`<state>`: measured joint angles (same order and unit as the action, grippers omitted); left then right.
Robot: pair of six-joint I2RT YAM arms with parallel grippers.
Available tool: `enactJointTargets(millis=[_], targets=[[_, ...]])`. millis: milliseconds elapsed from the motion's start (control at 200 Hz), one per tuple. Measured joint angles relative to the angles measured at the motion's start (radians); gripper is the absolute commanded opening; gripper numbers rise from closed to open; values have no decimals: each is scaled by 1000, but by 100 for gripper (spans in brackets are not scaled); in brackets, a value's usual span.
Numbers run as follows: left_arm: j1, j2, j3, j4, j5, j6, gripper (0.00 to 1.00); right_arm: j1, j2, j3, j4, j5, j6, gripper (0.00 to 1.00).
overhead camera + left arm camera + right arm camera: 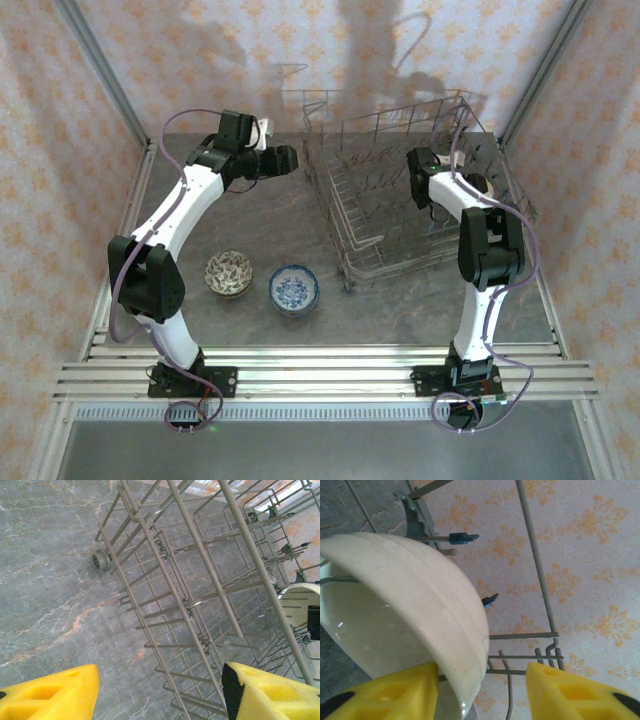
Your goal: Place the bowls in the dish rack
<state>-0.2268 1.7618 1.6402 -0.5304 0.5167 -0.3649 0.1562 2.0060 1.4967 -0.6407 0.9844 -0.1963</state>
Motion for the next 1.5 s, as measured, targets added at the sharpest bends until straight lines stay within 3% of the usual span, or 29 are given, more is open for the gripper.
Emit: enactJointTargets(millis=[235,1096,1501], targets=[[0,-25,-26,-3,0,0,68,-9,-8,13,-16,-27,28,64],[-16,-75,-99,-72,-39,56,67,-40,55,218,-199,-317,96,65],[-31,-117,-147,-282,-69,192,62,-41,-169,140,-208,-570,144,65]])
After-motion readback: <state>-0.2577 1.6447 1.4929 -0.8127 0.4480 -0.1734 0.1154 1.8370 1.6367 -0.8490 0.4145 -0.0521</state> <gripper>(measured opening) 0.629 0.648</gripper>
